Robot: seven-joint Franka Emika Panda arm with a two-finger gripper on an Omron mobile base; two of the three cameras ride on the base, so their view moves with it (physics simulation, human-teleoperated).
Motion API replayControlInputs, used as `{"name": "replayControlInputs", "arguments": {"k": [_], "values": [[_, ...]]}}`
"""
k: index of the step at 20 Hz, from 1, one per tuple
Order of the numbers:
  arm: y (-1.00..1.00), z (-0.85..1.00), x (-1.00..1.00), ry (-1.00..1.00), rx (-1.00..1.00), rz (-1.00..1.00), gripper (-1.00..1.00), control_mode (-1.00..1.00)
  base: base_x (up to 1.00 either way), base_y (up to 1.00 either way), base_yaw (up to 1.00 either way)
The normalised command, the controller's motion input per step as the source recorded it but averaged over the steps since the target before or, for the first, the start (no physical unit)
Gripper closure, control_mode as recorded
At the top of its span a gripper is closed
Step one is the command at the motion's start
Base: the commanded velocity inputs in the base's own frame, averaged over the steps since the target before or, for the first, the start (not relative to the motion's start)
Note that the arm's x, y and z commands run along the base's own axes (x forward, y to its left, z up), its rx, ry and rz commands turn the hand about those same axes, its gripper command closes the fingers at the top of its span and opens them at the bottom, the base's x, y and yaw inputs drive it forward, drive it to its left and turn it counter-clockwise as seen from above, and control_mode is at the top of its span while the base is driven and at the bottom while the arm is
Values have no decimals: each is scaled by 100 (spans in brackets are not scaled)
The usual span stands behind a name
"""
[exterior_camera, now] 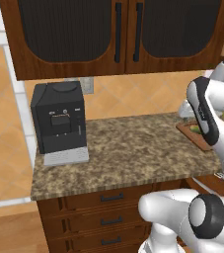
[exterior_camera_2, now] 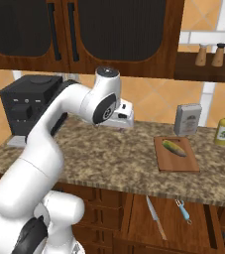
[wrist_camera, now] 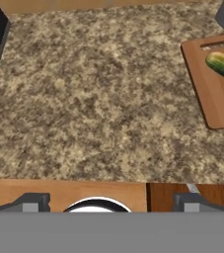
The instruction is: Place the appropriate cutting tool for cutting the cucumber skin on the cutting board.
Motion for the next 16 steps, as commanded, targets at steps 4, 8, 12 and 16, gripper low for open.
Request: {"name": "replayControlInputs", "arguments": {"k": [4,8,12,16], "values": [[-87,-6,-4,0,10,0,-100,-100,0,0,0],[-74,-5,0,0,7,0,-100,-100,0,0,0],[-70,-5,0,0,6,0,-100,-100,0,0,0],[-60,-9,0,0,2,0,-100,-100,0,0,0]]}}
